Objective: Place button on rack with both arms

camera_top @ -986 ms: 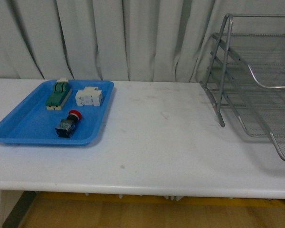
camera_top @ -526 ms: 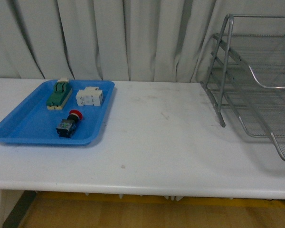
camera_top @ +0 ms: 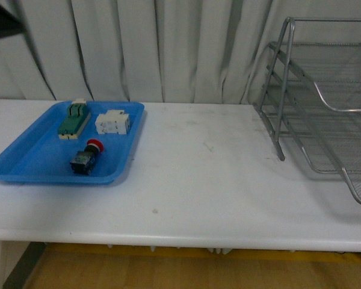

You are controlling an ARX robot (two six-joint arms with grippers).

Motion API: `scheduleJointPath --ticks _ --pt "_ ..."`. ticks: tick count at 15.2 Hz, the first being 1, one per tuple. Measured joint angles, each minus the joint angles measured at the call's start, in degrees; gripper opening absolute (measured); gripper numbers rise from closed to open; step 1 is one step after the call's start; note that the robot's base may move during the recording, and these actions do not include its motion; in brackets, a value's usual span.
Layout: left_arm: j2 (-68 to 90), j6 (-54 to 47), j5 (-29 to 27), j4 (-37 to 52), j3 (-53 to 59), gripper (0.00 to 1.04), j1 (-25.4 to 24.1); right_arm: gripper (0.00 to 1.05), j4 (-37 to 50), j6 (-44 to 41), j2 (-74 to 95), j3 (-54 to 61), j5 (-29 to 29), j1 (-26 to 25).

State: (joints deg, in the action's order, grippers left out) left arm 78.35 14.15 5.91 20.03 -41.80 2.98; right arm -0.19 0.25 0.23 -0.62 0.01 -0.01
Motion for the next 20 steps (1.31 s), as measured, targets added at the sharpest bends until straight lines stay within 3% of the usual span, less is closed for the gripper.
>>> scheduleJointPath --ticks 6,12,16,20 --pt "35.1 -12.8 -2.3 -12.2 -26.6 0.98 3.0 0.98 0.0 0.0 0.0 0.0 0.0 0.0" --pt "47.6 -18.7 -1.9 -19.2 -36.6 0.98 0.8 0.98 0.0 0.0 0.0 0.0 0.0 0.0" --pt "51.0 -19.1 -4.2 -19.2 -38.2 0.98 -0.6 0.98 0.0 0.0 0.0 0.0 0.0 0.0" --pt "52.9 -19.1 -2.7 -19.2 -38.5 0.98 -0.2 0.98 0.0 0.0 0.0 0.0 0.0 0.0"
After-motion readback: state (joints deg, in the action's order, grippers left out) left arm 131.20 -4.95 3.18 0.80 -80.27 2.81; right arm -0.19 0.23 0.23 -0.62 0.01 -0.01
